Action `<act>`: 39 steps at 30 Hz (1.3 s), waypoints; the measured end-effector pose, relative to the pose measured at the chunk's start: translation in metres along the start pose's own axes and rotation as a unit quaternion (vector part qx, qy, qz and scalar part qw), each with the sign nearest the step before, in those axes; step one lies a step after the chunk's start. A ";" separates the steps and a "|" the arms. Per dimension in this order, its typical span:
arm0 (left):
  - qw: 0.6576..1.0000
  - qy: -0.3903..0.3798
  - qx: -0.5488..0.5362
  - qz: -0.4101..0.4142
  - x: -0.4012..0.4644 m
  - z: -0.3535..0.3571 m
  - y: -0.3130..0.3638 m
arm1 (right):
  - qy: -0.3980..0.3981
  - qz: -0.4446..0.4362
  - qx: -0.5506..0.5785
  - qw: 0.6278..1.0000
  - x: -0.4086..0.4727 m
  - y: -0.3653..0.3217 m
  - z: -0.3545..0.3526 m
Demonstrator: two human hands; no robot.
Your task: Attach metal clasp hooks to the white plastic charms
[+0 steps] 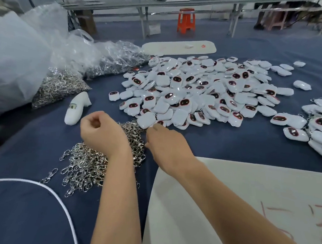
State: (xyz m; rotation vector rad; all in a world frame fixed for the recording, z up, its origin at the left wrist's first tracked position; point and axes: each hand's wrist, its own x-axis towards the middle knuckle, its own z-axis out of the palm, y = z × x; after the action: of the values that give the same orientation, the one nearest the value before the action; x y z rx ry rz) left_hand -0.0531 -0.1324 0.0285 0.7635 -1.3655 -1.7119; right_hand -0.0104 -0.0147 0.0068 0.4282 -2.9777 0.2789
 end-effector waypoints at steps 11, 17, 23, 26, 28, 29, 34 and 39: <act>0.872 -0.486 0.056 0.033 -0.077 0.020 -0.006 | 0.189 0.182 0.458 0.849 -0.053 0.084 -0.031; 0.701 -0.705 0.106 0.005 -0.132 0.019 -0.026 | 0.219 0.246 0.497 0.803 -0.101 0.138 -0.039; 0.723 -0.680 0.121 0.029 -0.139 0.018 -0.027 | 0.242 0.218 0.549 0.770 -0.118 0.148 -0.035; 0.723 -0.676 0.137 0.043 -0.141 0.016 -0.025 | 0.272 0.219 0.511 0.785 -0.119 0.145 -0.032; 0.719 -0.675 0.149 0.070 -0.143 0.015 -0.024 | 0.292 0.213 0.466 0.807 -0.119 0.144 -0.031; 0.717 -0.675 0.147 0.088 -0.145 0.015 -0.023 | 0.305 0.205 0.437 0.821 -0.119 0.144 -0.031; 0.722 -0.658 0.135 0.165 -0.151 0.014 -0.023 | 0.329 0.156 0.354 0.861 -0.120 0.138 -0.032; 0.720 -0.662 0.123 0.170 -0.149 0.015 -0.025 | 0.331 0.141 0.339 0.869 -0.121 0.139 -0.033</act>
State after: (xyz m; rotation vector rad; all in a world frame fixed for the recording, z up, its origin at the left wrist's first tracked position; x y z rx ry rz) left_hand 0.0031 0.0060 0.0045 -0.8542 -2.4604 -1.7250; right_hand 0.0676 0.1554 -0.0016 -0.0686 -2.1690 1.2356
